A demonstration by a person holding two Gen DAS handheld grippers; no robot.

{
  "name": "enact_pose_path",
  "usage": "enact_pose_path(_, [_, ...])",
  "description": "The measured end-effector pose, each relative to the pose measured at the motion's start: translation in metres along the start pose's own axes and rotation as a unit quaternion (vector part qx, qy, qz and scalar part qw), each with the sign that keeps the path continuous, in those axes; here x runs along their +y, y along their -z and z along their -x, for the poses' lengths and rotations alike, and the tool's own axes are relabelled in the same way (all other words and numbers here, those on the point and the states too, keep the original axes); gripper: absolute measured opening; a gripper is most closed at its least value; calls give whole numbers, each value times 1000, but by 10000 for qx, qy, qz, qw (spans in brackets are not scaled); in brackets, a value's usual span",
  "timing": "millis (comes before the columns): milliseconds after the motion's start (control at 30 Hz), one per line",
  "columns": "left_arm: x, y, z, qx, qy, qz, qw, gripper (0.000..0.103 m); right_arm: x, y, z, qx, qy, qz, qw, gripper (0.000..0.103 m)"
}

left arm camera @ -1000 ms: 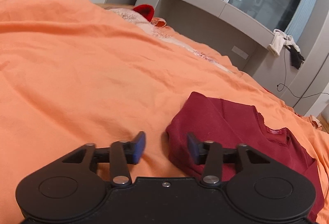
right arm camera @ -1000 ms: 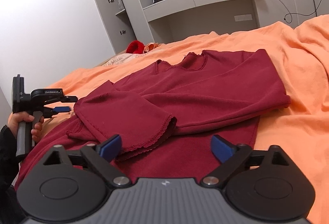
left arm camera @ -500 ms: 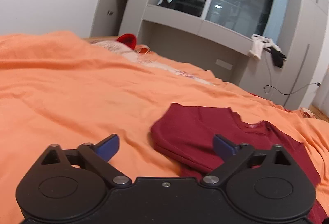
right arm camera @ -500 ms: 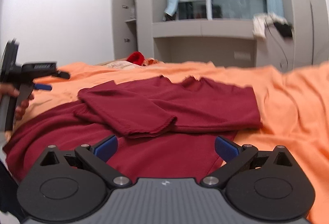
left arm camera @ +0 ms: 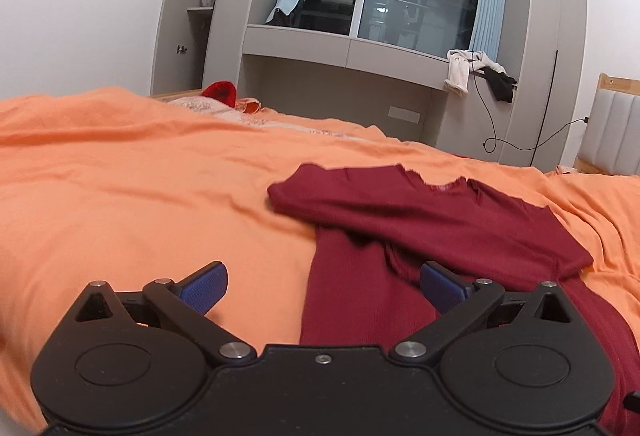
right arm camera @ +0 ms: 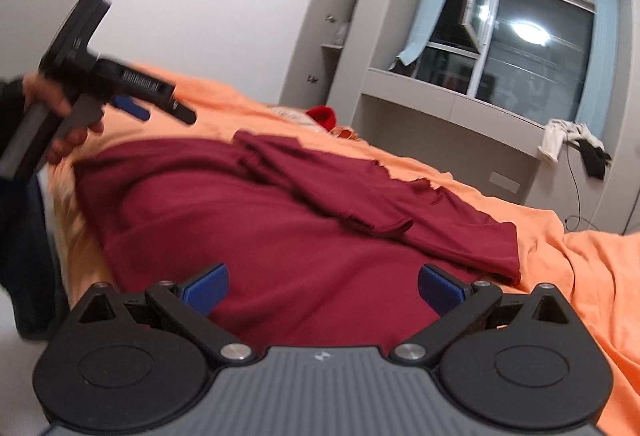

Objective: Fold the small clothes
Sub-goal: 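Grasp the hem with the right gripper and lift it toward the collar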

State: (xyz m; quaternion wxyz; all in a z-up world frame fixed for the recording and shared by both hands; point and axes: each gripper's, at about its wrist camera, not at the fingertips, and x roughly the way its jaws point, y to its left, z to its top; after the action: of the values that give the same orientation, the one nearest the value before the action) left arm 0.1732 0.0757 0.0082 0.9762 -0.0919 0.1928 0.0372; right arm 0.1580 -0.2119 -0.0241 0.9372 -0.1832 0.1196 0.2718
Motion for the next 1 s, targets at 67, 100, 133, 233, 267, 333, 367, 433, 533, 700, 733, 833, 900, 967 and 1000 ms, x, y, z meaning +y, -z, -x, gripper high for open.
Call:
enact_pose_path(67, [2,9,9,46,112,185,9998,102,8,6,-1,146,-74,114,9998,103])
enact_pose_path(100, [2,12,13,68,186,261,9995,102,12,10,-1,242,-100,193,9995,103])
enact_pose_path(133, [1,15,17,72,248,321,9991,102,15,13,-3,319,-100,280,9990,103])
enact_pose_path(233, [-2,22,27,30,360,345,9988,102,29,22,-6,519,-53,731,9960,103])
enact_pose_path(267, [-5,23,28,23,382,317,9988,102,34,26,-7,564,-17,941,9940,103])
enact_pose_path(333, [-7,25,30,19,402,287,9988,102,48,34,-8,620,141,1483,9869,103])
enact_pose_path(367, [-8,25,31,30,406,275,9988,102,55,39,-8,629,201,1763,9821,103])
enact_pose_path(433, [-8,25,29,61,400,276,9988,102,71,47,-8,647,276,2308,9704,103])
enact_pose_path(533, [-7,25,27,108,367,298,9988,102,89,60,-11,663,537,3041,9488,103])
enact_pose_path(700, [-4,25,25,152,290,343,9989,102,104,76,-19,564,1123,3886,9128,103])
enact_pose_path(733, [-4,25,25,154,279,352,9989,102,104,77,-20,568,1178,3912,9110,103])
enact_pose_path(833, [-4,25,24,156,272,356,9989,102,102,76,-23,560,1284,3806,9141,102])
enact_pose_path(900, [-4,25,25,144,285,327,9990,102,101,74,-21,495,1275,3742,9172,100])
enact_pose_path(967, [-6,26,26,103,298,260,9992,102,101,71,-18,438,1192,3680,9211,85])
enact_pose_path(1000, [-7,26,28,46,285,227,9993,102,103,74,-15,401,1173,3684,9214,80])
